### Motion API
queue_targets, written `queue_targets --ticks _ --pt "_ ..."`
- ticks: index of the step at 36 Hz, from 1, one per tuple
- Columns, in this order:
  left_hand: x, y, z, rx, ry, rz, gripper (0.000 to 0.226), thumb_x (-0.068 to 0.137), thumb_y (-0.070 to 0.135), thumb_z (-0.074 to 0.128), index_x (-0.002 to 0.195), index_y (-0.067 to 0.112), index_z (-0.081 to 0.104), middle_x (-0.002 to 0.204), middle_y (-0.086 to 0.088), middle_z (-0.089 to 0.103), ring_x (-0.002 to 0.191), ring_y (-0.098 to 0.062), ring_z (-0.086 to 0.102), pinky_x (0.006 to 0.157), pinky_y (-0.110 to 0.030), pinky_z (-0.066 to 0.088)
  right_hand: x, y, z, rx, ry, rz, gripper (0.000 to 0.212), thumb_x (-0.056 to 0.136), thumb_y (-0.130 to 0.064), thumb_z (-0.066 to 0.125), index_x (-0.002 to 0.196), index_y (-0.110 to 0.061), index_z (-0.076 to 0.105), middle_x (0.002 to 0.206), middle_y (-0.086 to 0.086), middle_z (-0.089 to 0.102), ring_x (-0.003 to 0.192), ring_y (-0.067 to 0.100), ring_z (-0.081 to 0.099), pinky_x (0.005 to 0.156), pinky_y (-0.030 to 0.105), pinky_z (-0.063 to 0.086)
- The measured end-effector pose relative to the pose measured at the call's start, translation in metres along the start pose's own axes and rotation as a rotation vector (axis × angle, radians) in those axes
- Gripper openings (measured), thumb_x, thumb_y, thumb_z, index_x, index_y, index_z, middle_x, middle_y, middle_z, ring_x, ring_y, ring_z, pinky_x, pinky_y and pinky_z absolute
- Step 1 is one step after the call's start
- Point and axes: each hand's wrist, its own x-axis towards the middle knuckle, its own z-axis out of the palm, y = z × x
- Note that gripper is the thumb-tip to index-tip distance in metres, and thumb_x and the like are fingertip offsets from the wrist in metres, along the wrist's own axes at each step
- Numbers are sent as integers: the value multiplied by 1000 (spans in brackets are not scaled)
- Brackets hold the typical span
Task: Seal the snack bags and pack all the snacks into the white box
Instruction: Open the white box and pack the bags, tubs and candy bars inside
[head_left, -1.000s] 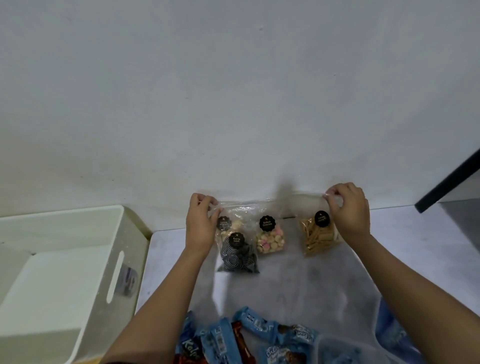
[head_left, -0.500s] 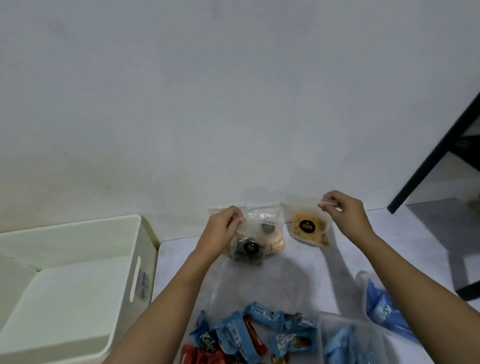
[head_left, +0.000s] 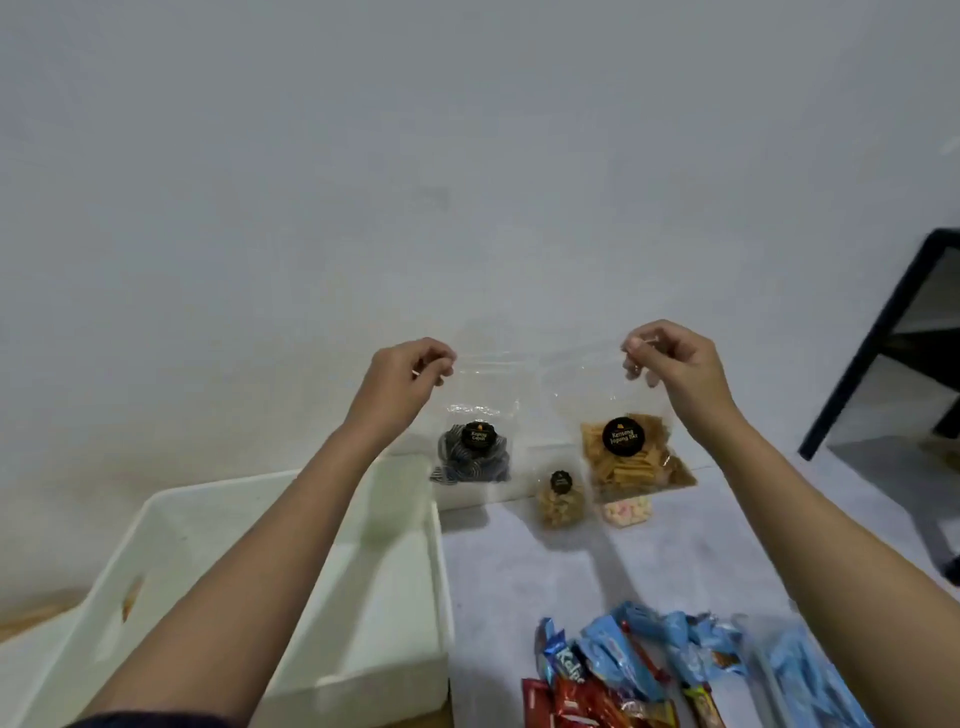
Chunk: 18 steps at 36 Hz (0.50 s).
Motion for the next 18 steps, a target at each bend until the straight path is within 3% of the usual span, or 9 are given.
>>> queue_targets --ticks 7,12,14,18 --pt "-58 -52 -89 64 41 -163 15 87 8 60 81 20 66 75 1 67 67 -12 63 65 -13 46 -24 -34 131 112 -383 2 16 88 0 57 76 -8 62 59 -6 66 56 8 61 50 17 43" --pt "-98 -97 -122 36 76 -298 21 86 6 61 76 24 66 79 -1 67 59 0 61 66 -12 47 -50 -12 204 56 -598 127 8 88 -3 59 81 -6 62 71 7 68 65 14 66 59 21 51" --pt "-112 -114 -125 -6 57 -360 23 86 6 61 76 25 66 78 1 67 60 2 62 68 -16 49 -62 8 221 -3 -652 195 7 89 -4 58 83 -4 63 73 9 69 68 13 66 62 21 52" --pt "-129 -142 -110 -82 0 -463 15 89 3 57 84 12 67 78 1 67 63 3 63 60 -7 44 -78 55 241 -273 -696 194 13 86 -8 61 76 -14 67 74 -4 67 69 3 60 69 21 48"
